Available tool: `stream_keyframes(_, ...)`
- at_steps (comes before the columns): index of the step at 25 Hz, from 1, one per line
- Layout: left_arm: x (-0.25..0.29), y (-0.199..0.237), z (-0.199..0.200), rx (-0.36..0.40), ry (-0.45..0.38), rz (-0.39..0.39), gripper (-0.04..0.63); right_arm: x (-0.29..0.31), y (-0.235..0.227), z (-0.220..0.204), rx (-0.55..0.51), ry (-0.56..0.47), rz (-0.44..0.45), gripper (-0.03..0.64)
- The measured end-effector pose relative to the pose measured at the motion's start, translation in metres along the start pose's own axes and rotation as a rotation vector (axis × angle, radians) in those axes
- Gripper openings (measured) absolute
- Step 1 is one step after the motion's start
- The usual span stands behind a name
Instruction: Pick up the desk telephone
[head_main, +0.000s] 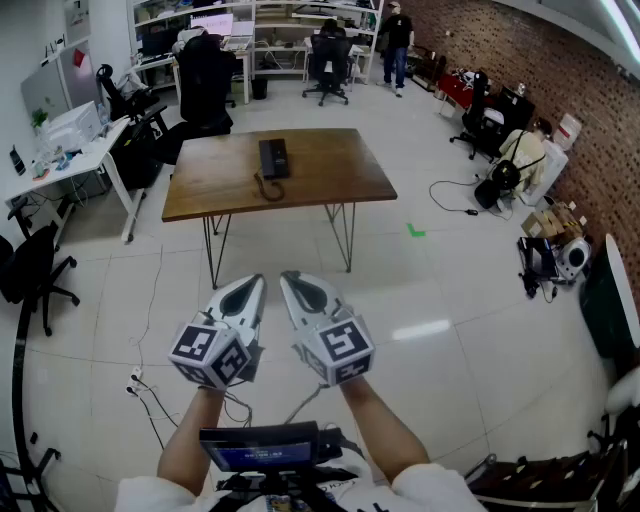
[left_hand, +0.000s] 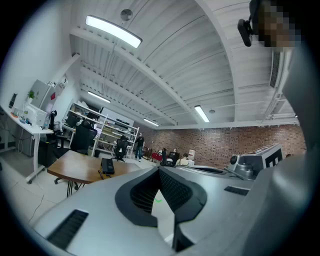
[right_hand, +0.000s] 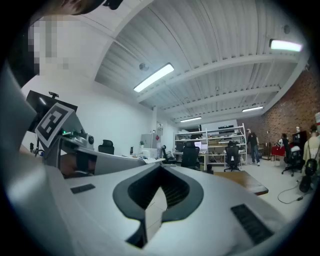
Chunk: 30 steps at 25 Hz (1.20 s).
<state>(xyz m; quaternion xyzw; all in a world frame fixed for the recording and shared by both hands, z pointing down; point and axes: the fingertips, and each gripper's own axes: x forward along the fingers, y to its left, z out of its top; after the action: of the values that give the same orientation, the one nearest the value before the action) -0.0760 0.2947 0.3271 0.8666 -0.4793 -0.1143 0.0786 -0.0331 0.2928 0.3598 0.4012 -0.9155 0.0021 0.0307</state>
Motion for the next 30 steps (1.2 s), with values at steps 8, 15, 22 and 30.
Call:
stream_keyframes(8,0.002,0.027,-0.002,-0.014,0.004,-0.009,0.0,0.022,0.007,-0.001,0.003,-0.012,-0.015,0.0)
stream_keyframes(15,0.018,0.045,-0.007,-0.017,0.009,-0.003,0.0,0.042,-0.009,-0.004,0.004,-0.013,-0.014,0.0)
stream_keyframes(22,0.064,0.07,-0.011,0.005,0.009,0.014,0.0,0.081,-0.046,-0.005,0.001,-0.025,0.012,0.0)
stream_keyframes(30,0.15,0.099,-0.02,0.019,0.033,0.036,0.0,0.134,-0.12,-0.002,0.017,-0.039,0.04,0.0)
